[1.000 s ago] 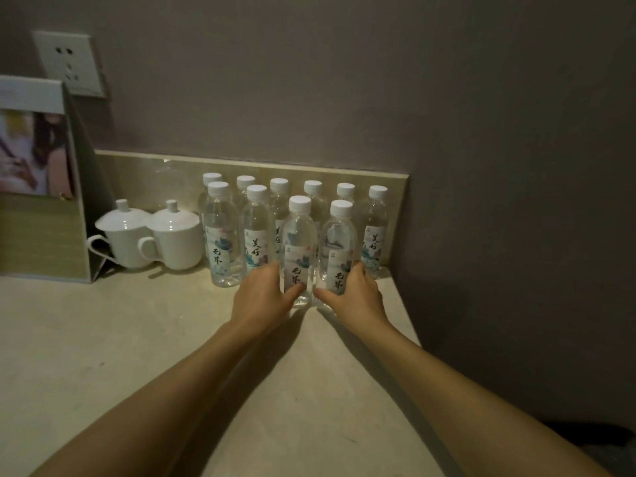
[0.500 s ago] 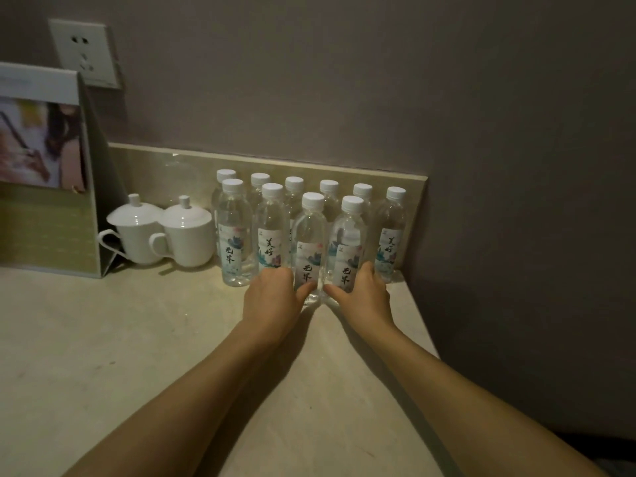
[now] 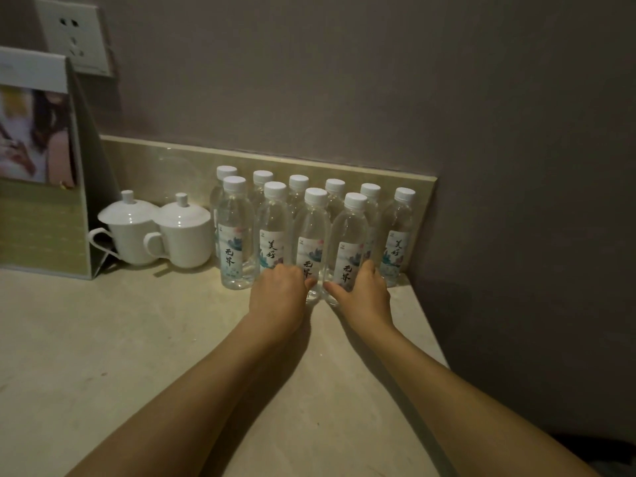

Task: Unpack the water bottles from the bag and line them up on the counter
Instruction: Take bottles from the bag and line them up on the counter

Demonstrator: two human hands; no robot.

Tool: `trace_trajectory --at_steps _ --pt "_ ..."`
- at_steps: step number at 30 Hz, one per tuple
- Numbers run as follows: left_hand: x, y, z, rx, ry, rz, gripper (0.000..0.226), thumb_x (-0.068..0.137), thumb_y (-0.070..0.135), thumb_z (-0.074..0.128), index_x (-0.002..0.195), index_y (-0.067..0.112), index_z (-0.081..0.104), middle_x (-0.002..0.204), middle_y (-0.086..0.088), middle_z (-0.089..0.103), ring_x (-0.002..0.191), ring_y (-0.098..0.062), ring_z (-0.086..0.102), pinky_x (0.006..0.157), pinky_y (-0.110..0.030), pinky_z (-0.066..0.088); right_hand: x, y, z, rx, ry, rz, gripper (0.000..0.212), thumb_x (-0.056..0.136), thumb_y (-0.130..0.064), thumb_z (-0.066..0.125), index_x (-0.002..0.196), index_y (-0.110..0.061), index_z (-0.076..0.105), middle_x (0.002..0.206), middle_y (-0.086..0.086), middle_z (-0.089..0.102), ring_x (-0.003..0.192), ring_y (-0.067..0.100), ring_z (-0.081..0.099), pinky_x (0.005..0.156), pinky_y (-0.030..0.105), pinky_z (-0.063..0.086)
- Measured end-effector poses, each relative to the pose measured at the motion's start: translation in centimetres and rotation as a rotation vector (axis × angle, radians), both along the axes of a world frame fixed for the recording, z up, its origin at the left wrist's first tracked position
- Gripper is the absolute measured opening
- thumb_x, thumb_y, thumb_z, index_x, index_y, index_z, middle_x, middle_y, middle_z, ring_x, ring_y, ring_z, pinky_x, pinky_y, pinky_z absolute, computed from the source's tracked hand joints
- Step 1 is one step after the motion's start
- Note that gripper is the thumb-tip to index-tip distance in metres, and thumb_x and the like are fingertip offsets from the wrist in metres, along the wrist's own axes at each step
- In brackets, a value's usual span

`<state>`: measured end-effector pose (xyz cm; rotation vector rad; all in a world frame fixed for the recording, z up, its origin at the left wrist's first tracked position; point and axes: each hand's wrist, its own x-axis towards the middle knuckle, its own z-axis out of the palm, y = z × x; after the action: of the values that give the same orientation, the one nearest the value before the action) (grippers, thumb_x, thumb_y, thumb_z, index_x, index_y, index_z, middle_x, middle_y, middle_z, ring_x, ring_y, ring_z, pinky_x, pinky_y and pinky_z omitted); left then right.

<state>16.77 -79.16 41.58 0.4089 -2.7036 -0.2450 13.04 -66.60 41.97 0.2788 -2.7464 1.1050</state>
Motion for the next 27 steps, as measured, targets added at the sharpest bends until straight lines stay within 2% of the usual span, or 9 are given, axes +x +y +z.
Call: trace_trajectory --at_steps 9,16,21,27 --pt "-0.28 -0.17 0.33 -0.041 -0.054 -0.042 0.041 0.101 0.042 0.043 0.100 0.007 0.065 0.094 -0.010 0.067 0.088 -0.026 0.066 0.080 -0.035 0.055 -0.08 -0.14 -0.09 -0.008 -0.001 -0.009 0.070 0.083 -0.044 0.070 0.134 -0.010 0.037 0.137 0.010 0.048 0.123 0.031 0.051 0.095 0.051 0.050" --pt "-0.30 -0.08 0.55 -0.068 -0.037 -0.040 0.041 0.102 0.040 0.042 0.101 0.007 0.067 0.093 -0.009 0.068 0.088 -0.025 0.066 0.074 -0.032 0.052 -0.41 -0.51 -0.05 0.011 0.006 -0.033 0.066 0.084 -0.043 0.069 0.132 -0.010 0.038 0.136 0.010 0.048 0.123 0.031 0.050 0.095 0.049 0.049" --pt "-0.27 0.04 0.74 -0.049 -0.027 -0.040 0.040 0.103 0.039 0.042 0.100 0.007 0.067 0.094 -0.009 0.067 0.089 -0.025 0.066 0.072 -0.031 0.048 -0.53 -0.78 -0.08 0.010 0.002 -0.045 0.067 0.084 -0.043 0.069 0.133 -0.011 0.037 0.136 0.009 0.048 0.123 0.032 0.051 0.095 0.052 0.048" --pt "-0.65 -0.21 0.03 0.056 0.013 -0.040 0.038 0.102 0.040 0.044 0.097 0.011 0.068 0.082 -0.004 0.061 0.078 -0.022 0.062 0.071 -0.032 0.051 -0.31 -0.91 -0.30 0.012 0.043 -0.062 0.066 0.086 -0.041 0.068 0.135 -0.009 0.037 0.135 0.011 0.049 0.121 0.030 0.052 0.092 0.043 0.050"
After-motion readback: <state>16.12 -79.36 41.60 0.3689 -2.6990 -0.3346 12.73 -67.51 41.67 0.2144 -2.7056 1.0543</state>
